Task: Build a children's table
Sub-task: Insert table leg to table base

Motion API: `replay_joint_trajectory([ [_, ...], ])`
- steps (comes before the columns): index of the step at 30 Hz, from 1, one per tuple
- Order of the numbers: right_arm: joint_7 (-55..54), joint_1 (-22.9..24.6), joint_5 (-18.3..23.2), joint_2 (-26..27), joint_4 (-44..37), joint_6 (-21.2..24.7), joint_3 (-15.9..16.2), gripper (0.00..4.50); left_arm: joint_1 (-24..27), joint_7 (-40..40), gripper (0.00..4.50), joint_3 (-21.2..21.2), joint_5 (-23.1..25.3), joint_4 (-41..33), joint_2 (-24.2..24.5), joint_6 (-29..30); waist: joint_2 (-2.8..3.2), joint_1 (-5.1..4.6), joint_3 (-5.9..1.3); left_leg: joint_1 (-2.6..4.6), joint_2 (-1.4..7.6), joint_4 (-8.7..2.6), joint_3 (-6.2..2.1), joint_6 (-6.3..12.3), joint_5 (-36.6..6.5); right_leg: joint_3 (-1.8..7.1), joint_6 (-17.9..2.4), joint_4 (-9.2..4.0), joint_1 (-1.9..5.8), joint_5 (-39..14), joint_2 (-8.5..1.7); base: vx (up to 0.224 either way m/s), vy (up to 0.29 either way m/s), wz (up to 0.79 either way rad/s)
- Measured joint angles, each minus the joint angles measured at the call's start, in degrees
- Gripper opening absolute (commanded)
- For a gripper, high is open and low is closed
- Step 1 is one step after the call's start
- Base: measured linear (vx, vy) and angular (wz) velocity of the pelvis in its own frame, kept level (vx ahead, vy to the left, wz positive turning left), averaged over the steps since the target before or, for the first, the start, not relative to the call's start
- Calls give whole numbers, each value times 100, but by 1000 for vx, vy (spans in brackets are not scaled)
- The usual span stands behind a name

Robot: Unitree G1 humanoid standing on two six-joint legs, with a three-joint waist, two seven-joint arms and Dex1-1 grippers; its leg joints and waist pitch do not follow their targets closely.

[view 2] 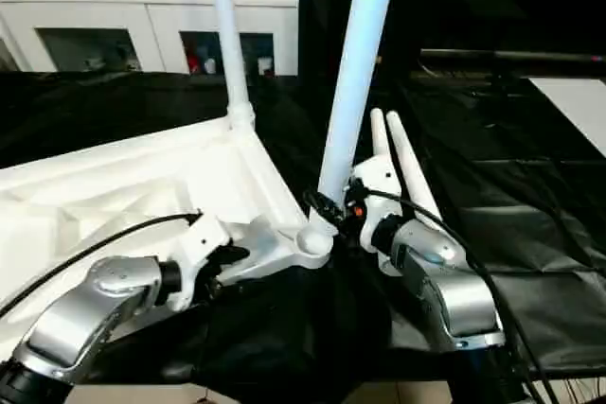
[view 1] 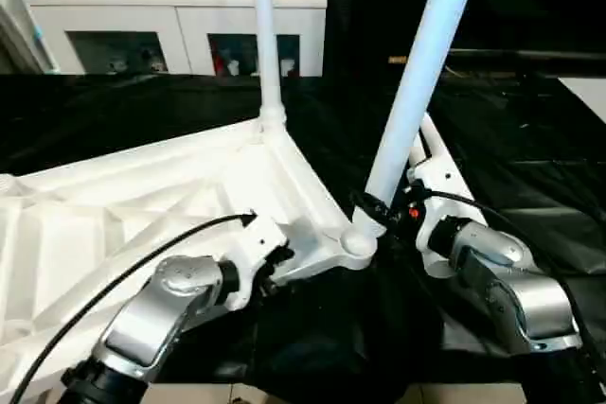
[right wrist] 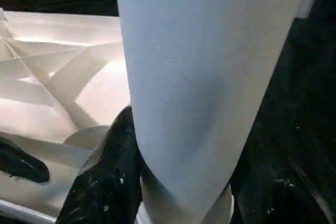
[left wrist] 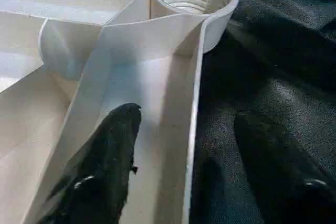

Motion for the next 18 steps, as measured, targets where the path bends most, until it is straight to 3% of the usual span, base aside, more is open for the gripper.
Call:
replay_joint_trajectory([
  [11,13,0,-61,-18,-9,48,93,186,-159,161,187,-78,72,-180,27,524,-7,11,4,-36,0,1,23,24,14,10,-1,-50,-13,-4,-2,0,0,0],
  [15,28,0,-61,-49,-64,48,93,186,-199,112,153,-108,36,-308,85,732,-12,16,2,-92,1,2,27,35,22,13,1,-38,-73,1,-2,0,0,0],
  [18,72,0,-62,-59,-68,48,93,186,-212,17,140,-222,23,-455,211,896,-12,13,2,-94,2,2,30,38,24,16,2,-34,-81,1,-2,0,0,0],
])
